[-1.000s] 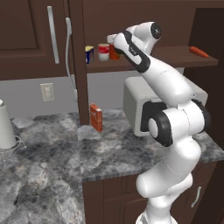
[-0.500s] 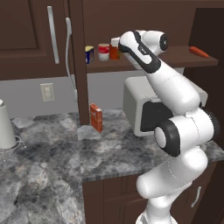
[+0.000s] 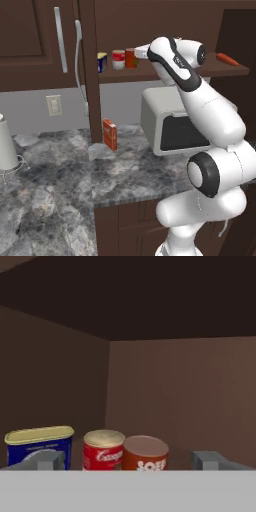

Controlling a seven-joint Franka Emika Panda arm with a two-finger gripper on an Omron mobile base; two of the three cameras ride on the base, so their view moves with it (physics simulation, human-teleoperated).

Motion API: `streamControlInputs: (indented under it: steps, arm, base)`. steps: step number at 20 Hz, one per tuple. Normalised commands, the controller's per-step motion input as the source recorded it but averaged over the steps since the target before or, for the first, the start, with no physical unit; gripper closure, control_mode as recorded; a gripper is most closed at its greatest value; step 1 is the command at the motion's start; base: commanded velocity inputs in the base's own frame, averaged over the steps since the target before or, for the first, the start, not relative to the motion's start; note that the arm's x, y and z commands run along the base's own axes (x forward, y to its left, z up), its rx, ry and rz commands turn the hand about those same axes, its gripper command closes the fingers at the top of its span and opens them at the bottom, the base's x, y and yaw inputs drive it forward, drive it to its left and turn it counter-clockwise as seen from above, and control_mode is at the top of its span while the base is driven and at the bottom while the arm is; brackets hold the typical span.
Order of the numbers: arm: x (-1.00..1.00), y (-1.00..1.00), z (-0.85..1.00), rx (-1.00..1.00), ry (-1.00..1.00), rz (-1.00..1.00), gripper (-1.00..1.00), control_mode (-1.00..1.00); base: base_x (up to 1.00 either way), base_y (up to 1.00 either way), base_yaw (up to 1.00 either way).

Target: Pick the cans from the counter and place them in their designated side in the cabinet.

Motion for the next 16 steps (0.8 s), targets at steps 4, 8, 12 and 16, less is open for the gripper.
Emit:
streamControlInputs:
  steps: [4,8,12,16]
  arm:
    - [-0.64,-0.05,0.17,-0.02,0.0,0.03,-1.0,-1.0]
    - [-0.61,-0.03,0.21,-0.04,0.04,0.03,-1.0,-1.0]
    - [-0.62,0.0,0.22,-0.06,0.04,0.03,-1.0,-1.0]
    - [-0.69,-0.04,0.19,-0.06,0.01,0.03,-1.0,-1.0]
  base:
    - [0.0,0.0,0.0]
    - [0.0,0.0,0.0]
    - [0.0,0.0,0.0]
    - [0.0,0.0,0.0]
